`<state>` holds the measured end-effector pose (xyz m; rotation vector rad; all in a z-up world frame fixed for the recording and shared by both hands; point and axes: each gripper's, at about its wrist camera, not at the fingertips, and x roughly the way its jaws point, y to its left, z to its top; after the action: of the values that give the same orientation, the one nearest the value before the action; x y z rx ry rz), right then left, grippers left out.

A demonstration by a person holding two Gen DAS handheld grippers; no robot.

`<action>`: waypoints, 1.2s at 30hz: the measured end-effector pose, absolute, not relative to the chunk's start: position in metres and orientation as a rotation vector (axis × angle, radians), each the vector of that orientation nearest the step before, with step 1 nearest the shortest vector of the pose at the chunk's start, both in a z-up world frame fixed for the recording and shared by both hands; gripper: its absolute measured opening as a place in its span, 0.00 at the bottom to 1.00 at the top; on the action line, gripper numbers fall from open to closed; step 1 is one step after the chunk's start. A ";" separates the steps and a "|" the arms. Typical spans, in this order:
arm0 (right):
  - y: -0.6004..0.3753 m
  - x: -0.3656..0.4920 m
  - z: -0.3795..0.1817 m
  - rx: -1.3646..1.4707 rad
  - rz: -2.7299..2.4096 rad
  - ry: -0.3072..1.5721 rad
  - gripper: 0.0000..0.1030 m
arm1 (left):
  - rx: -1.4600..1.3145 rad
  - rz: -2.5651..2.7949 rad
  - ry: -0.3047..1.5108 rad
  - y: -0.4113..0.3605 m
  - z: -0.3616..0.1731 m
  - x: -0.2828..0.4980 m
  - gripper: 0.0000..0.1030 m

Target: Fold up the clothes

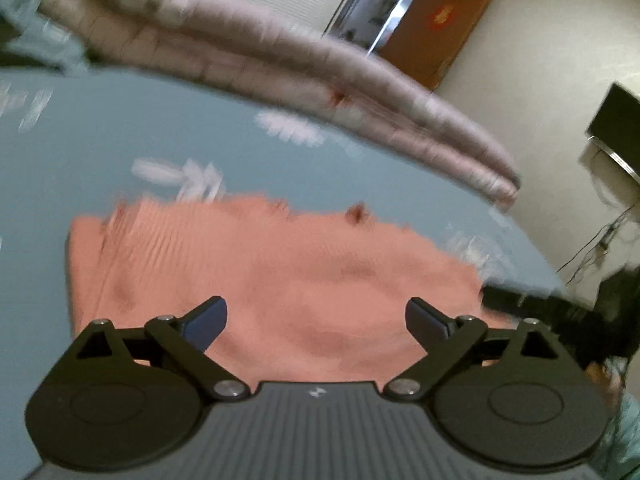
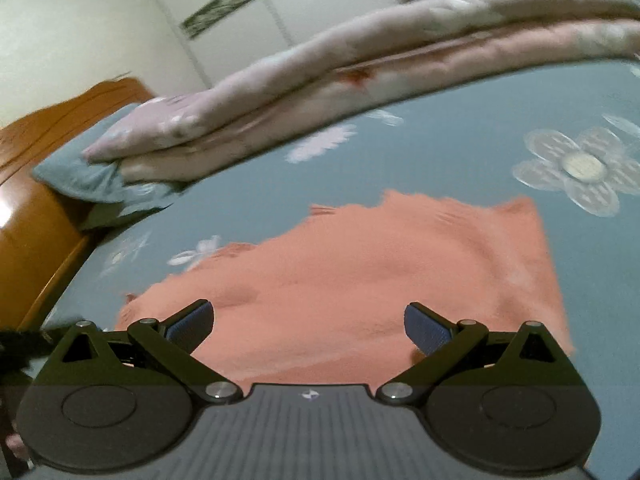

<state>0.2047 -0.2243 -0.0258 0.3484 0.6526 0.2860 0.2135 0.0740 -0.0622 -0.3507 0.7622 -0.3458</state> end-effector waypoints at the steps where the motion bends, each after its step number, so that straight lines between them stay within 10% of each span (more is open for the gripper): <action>1: -0.217 0.210 -0.027 0.348 0.323 0.658 1.00 | -0.348 -0.320 0.789 0.075 -0.069 0.213 0.93; 36: -0.271 0.148 -0.043 0.316 0.200 0.806 1.00 | -0.288 -0.289 0.852 0.088 -0.068 0.148 0.93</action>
<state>0.1482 -0.2707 -0.0425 0.3161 0.8064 0.1997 0.1479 0.0884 -0.0676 -0.2875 0.8520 -0.2893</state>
